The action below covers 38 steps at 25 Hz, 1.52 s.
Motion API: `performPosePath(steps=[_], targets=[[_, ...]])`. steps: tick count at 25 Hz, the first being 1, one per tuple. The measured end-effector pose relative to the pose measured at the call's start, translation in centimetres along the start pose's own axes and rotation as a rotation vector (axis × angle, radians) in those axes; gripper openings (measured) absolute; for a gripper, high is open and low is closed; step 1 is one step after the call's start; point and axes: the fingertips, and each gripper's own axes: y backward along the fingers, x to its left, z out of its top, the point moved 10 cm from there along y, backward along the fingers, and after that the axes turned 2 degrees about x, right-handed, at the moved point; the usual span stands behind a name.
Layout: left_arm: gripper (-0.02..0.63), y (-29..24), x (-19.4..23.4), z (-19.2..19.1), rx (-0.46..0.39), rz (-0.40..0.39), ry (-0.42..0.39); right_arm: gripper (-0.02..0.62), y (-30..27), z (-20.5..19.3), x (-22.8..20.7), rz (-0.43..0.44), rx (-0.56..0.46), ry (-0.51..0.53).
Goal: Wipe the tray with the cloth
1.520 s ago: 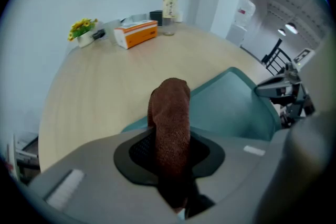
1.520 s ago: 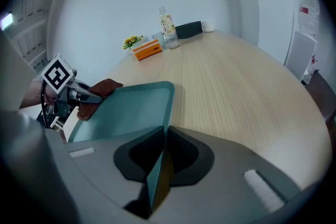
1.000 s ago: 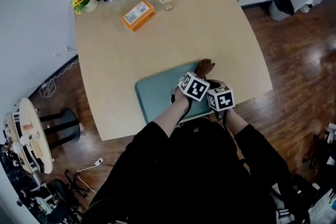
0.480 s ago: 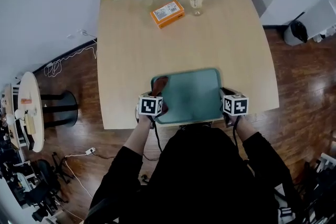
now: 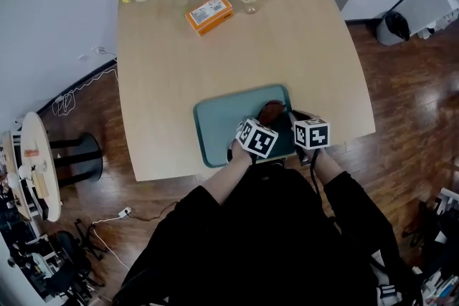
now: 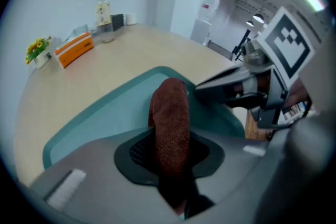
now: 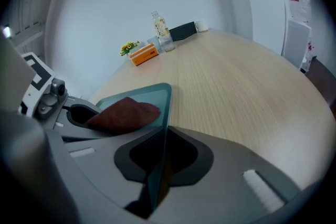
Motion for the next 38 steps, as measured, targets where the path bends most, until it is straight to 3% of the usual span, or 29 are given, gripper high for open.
performPosePath(steps=[4,7,12,17,20,24,27,29,32,38], targets=[[0.074,-2.1,-3.7,2.2,-0.023,-0.174,0.012,0.018,-0.1,0.1,-0.3,0.014,-0.012,-0.004],[0.074,-2.4,-4.0,1.7,-0.003,-0.21,0.044,0.018,0.1,-0.1,-0.6,0.011,-0.012,-0.003],[0.074,0.7,-0.3,-2.9,0.008,-0.113,0.067,0.018,0.4,-0.3,-1.0,0.021,-0.005,0.006],[0.074,6.7,8.1,-13.2,0.029,0.084,0.257,0.018,0.5,-0.2,-1.2,0.018,-0.003,0.008],[0.071,8.9,9.7,-16.5,0.007,0.089,0.282,0.021,0.5,0.0,-1.1,0.013,0.001,0.023],[0.072,7.0,7.2,-15.4,0.055,0.059,0.153,0.02,0.1,-0.2,-0.9,0.007,-0.001,0.007],[0.072,4.4,3.2,-11.2,0.022,-0.082,0.074,0.02,-0.1,0.0,-0.7,0.011,-0.001,0.001],[0.072,2.2,-0.7,-7.7,0.012,-0.173,-0.069,0.02,0.0,-0.1,-0.7,0.015,-0.006,-0.008],[0.072,-0.4,-5.9,-3.1,0.009,-0.24,-0.316,0.02,0.1,-0.1,-0.4,0.013,-0.011,-0.015],[0.072,-2.5,-10.3,-0.3,0.008,-0.265,-0.507,0.017,0.0,0.0,-0.5,0.013,-0.013,-0.013]])
